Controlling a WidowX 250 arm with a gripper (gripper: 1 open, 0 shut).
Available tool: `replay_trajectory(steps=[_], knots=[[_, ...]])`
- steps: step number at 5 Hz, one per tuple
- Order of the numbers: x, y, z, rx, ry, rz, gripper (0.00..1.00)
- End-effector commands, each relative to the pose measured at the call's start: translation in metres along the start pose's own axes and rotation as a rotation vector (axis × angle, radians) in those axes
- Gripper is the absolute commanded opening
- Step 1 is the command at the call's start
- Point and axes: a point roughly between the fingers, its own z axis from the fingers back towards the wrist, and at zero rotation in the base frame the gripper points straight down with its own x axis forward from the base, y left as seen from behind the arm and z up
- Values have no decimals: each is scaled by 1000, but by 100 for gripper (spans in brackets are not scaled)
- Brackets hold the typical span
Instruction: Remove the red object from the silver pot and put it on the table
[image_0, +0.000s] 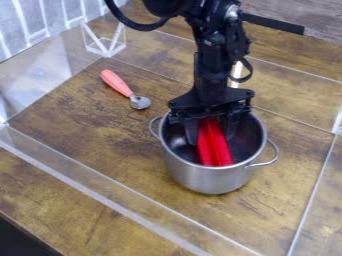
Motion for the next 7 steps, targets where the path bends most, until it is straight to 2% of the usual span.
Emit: replay_trajectory(steps=[1, 3, 5, 7], knots=[[1, -2, 4, 6, -9, 39, 0], [3, 9, 7, 10, -4, -17, 0], [-8, 8, 0, 23, -2, -8, 0], [-5, -4, -10, 41, -3, 39, 0]])
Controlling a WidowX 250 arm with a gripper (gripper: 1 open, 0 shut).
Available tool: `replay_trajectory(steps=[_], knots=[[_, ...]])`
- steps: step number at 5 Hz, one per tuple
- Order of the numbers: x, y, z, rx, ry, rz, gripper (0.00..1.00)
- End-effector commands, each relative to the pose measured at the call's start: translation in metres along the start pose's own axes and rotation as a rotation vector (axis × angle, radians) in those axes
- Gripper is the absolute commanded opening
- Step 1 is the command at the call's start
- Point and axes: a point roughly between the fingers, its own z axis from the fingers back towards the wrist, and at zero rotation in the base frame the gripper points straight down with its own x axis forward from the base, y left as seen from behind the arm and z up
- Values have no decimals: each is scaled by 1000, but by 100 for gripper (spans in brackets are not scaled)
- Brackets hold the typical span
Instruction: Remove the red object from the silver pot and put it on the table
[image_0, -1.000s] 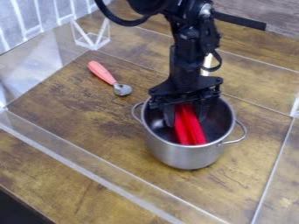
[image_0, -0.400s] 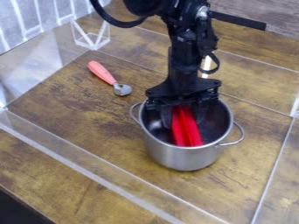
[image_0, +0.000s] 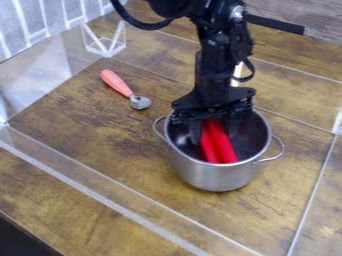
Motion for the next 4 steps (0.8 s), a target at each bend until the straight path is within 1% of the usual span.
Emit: replay_trajectory(steps=[1, 2, 4], knots=[[-2, 4, -13, 23, 10, -23, 0], [4, 9, -19, 29, 10, -33, 0], [19, 17, -4, 51, 8, 44, 0]])
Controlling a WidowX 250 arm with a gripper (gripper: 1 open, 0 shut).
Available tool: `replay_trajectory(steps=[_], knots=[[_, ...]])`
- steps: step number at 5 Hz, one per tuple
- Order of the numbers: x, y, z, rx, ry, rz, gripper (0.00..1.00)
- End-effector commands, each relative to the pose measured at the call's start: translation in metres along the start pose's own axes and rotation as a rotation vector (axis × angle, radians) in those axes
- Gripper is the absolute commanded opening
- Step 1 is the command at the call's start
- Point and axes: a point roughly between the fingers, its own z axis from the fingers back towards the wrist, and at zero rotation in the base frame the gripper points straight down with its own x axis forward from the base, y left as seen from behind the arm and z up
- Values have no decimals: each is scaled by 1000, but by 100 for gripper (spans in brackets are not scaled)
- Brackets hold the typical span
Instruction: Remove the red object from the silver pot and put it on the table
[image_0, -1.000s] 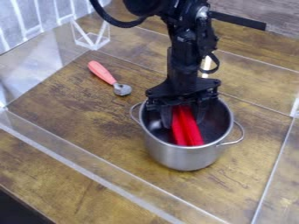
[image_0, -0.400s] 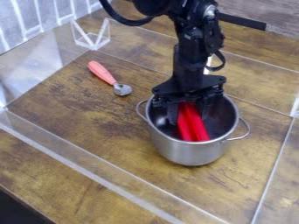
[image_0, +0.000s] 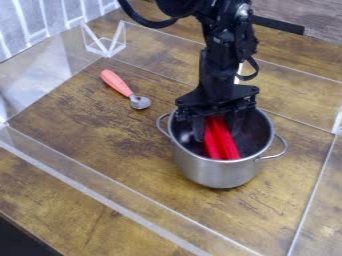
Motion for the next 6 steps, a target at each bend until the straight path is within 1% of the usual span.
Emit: replay_trajectory(steps=[1, 2, 3, 4, 5, 6], knots=[[4, 13, 1, 38, 2, 95, 0], [-3, 13, 6, 51, 1, 144, 0], [-4, 9, 16, 62, -1, 174, 0], [0, 12, 32, 46, 13, 160, 0], [2, 16, 40, 42, 16, 146, 0], [2, 17, 37, 42, 15, 144, 0]])
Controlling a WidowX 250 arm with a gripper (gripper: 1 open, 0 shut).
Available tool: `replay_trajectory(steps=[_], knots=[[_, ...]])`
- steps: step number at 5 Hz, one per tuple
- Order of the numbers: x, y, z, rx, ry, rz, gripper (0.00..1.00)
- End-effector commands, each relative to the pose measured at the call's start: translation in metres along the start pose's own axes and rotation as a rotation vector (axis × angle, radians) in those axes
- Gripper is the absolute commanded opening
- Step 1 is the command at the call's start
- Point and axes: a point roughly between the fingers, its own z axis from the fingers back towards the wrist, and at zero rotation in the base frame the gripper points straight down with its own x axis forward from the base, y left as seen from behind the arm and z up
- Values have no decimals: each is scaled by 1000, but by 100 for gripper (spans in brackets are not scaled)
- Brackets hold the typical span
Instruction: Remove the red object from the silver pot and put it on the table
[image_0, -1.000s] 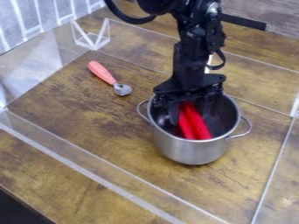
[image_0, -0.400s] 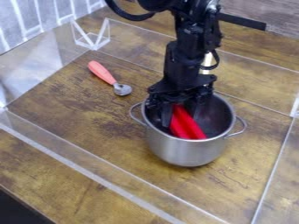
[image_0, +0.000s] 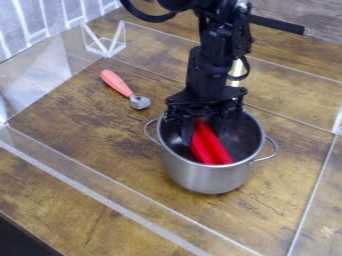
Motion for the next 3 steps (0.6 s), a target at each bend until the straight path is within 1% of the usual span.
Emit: replay_trajectory(steps=[1, 3], knots=[[12, 4, 24, -64, -39, 23, 0], [21, 30, 32, -75, -39, -60, 0]])
